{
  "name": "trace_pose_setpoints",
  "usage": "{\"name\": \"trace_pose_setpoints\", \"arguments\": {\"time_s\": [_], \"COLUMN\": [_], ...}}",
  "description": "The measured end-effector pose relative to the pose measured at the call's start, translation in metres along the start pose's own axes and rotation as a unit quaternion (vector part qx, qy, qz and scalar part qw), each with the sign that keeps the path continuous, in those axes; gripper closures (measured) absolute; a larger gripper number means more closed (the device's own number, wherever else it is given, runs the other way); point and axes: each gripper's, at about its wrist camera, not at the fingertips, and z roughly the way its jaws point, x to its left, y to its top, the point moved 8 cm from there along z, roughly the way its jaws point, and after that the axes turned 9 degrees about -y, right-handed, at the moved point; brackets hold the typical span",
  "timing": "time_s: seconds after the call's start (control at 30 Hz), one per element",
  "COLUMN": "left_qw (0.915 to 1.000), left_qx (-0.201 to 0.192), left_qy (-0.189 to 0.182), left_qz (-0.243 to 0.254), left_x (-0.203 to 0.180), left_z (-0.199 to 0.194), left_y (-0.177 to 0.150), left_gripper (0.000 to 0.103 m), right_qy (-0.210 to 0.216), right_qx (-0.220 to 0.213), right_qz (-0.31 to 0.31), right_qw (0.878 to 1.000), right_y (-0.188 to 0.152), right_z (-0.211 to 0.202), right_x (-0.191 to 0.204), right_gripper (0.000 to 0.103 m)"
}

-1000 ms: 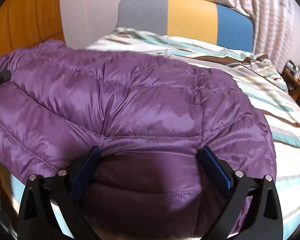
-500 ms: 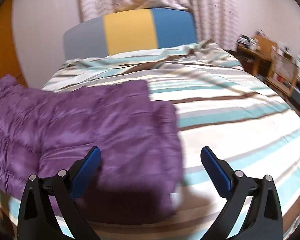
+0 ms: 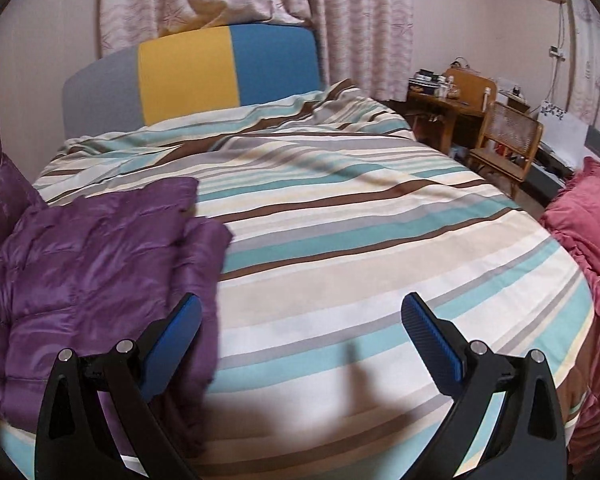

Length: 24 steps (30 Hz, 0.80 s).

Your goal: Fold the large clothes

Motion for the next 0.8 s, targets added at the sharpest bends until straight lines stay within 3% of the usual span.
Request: {"name": "trace_pose_setpoints", "arguments": {"time_s": [0.57, 0.8], "left_qw": [0.9939, 0.9846], "left_qx": [0.035, 0.061], "left_qy": [-0.063, -0.075], "left_qz": [0.084, 0.146], "left_x": [-0.085, -0.116], "left_z": [0.033, 0.043], "left_y": [-0.021, -0.046], "left_gripper": [0.081, 0.081], "right_qy": [-0.033, -0.034], "right_qx": [0.012, 0.017], "right_qz": [0.018, 0.027], "right_qw": [0.999, 0.999], "right_y": [-0.001, -0.003], "right_z": [0.010, 0.010], "right_x": [-0.035, -0.043], "right_gripper": [0.003, 0.003]}}
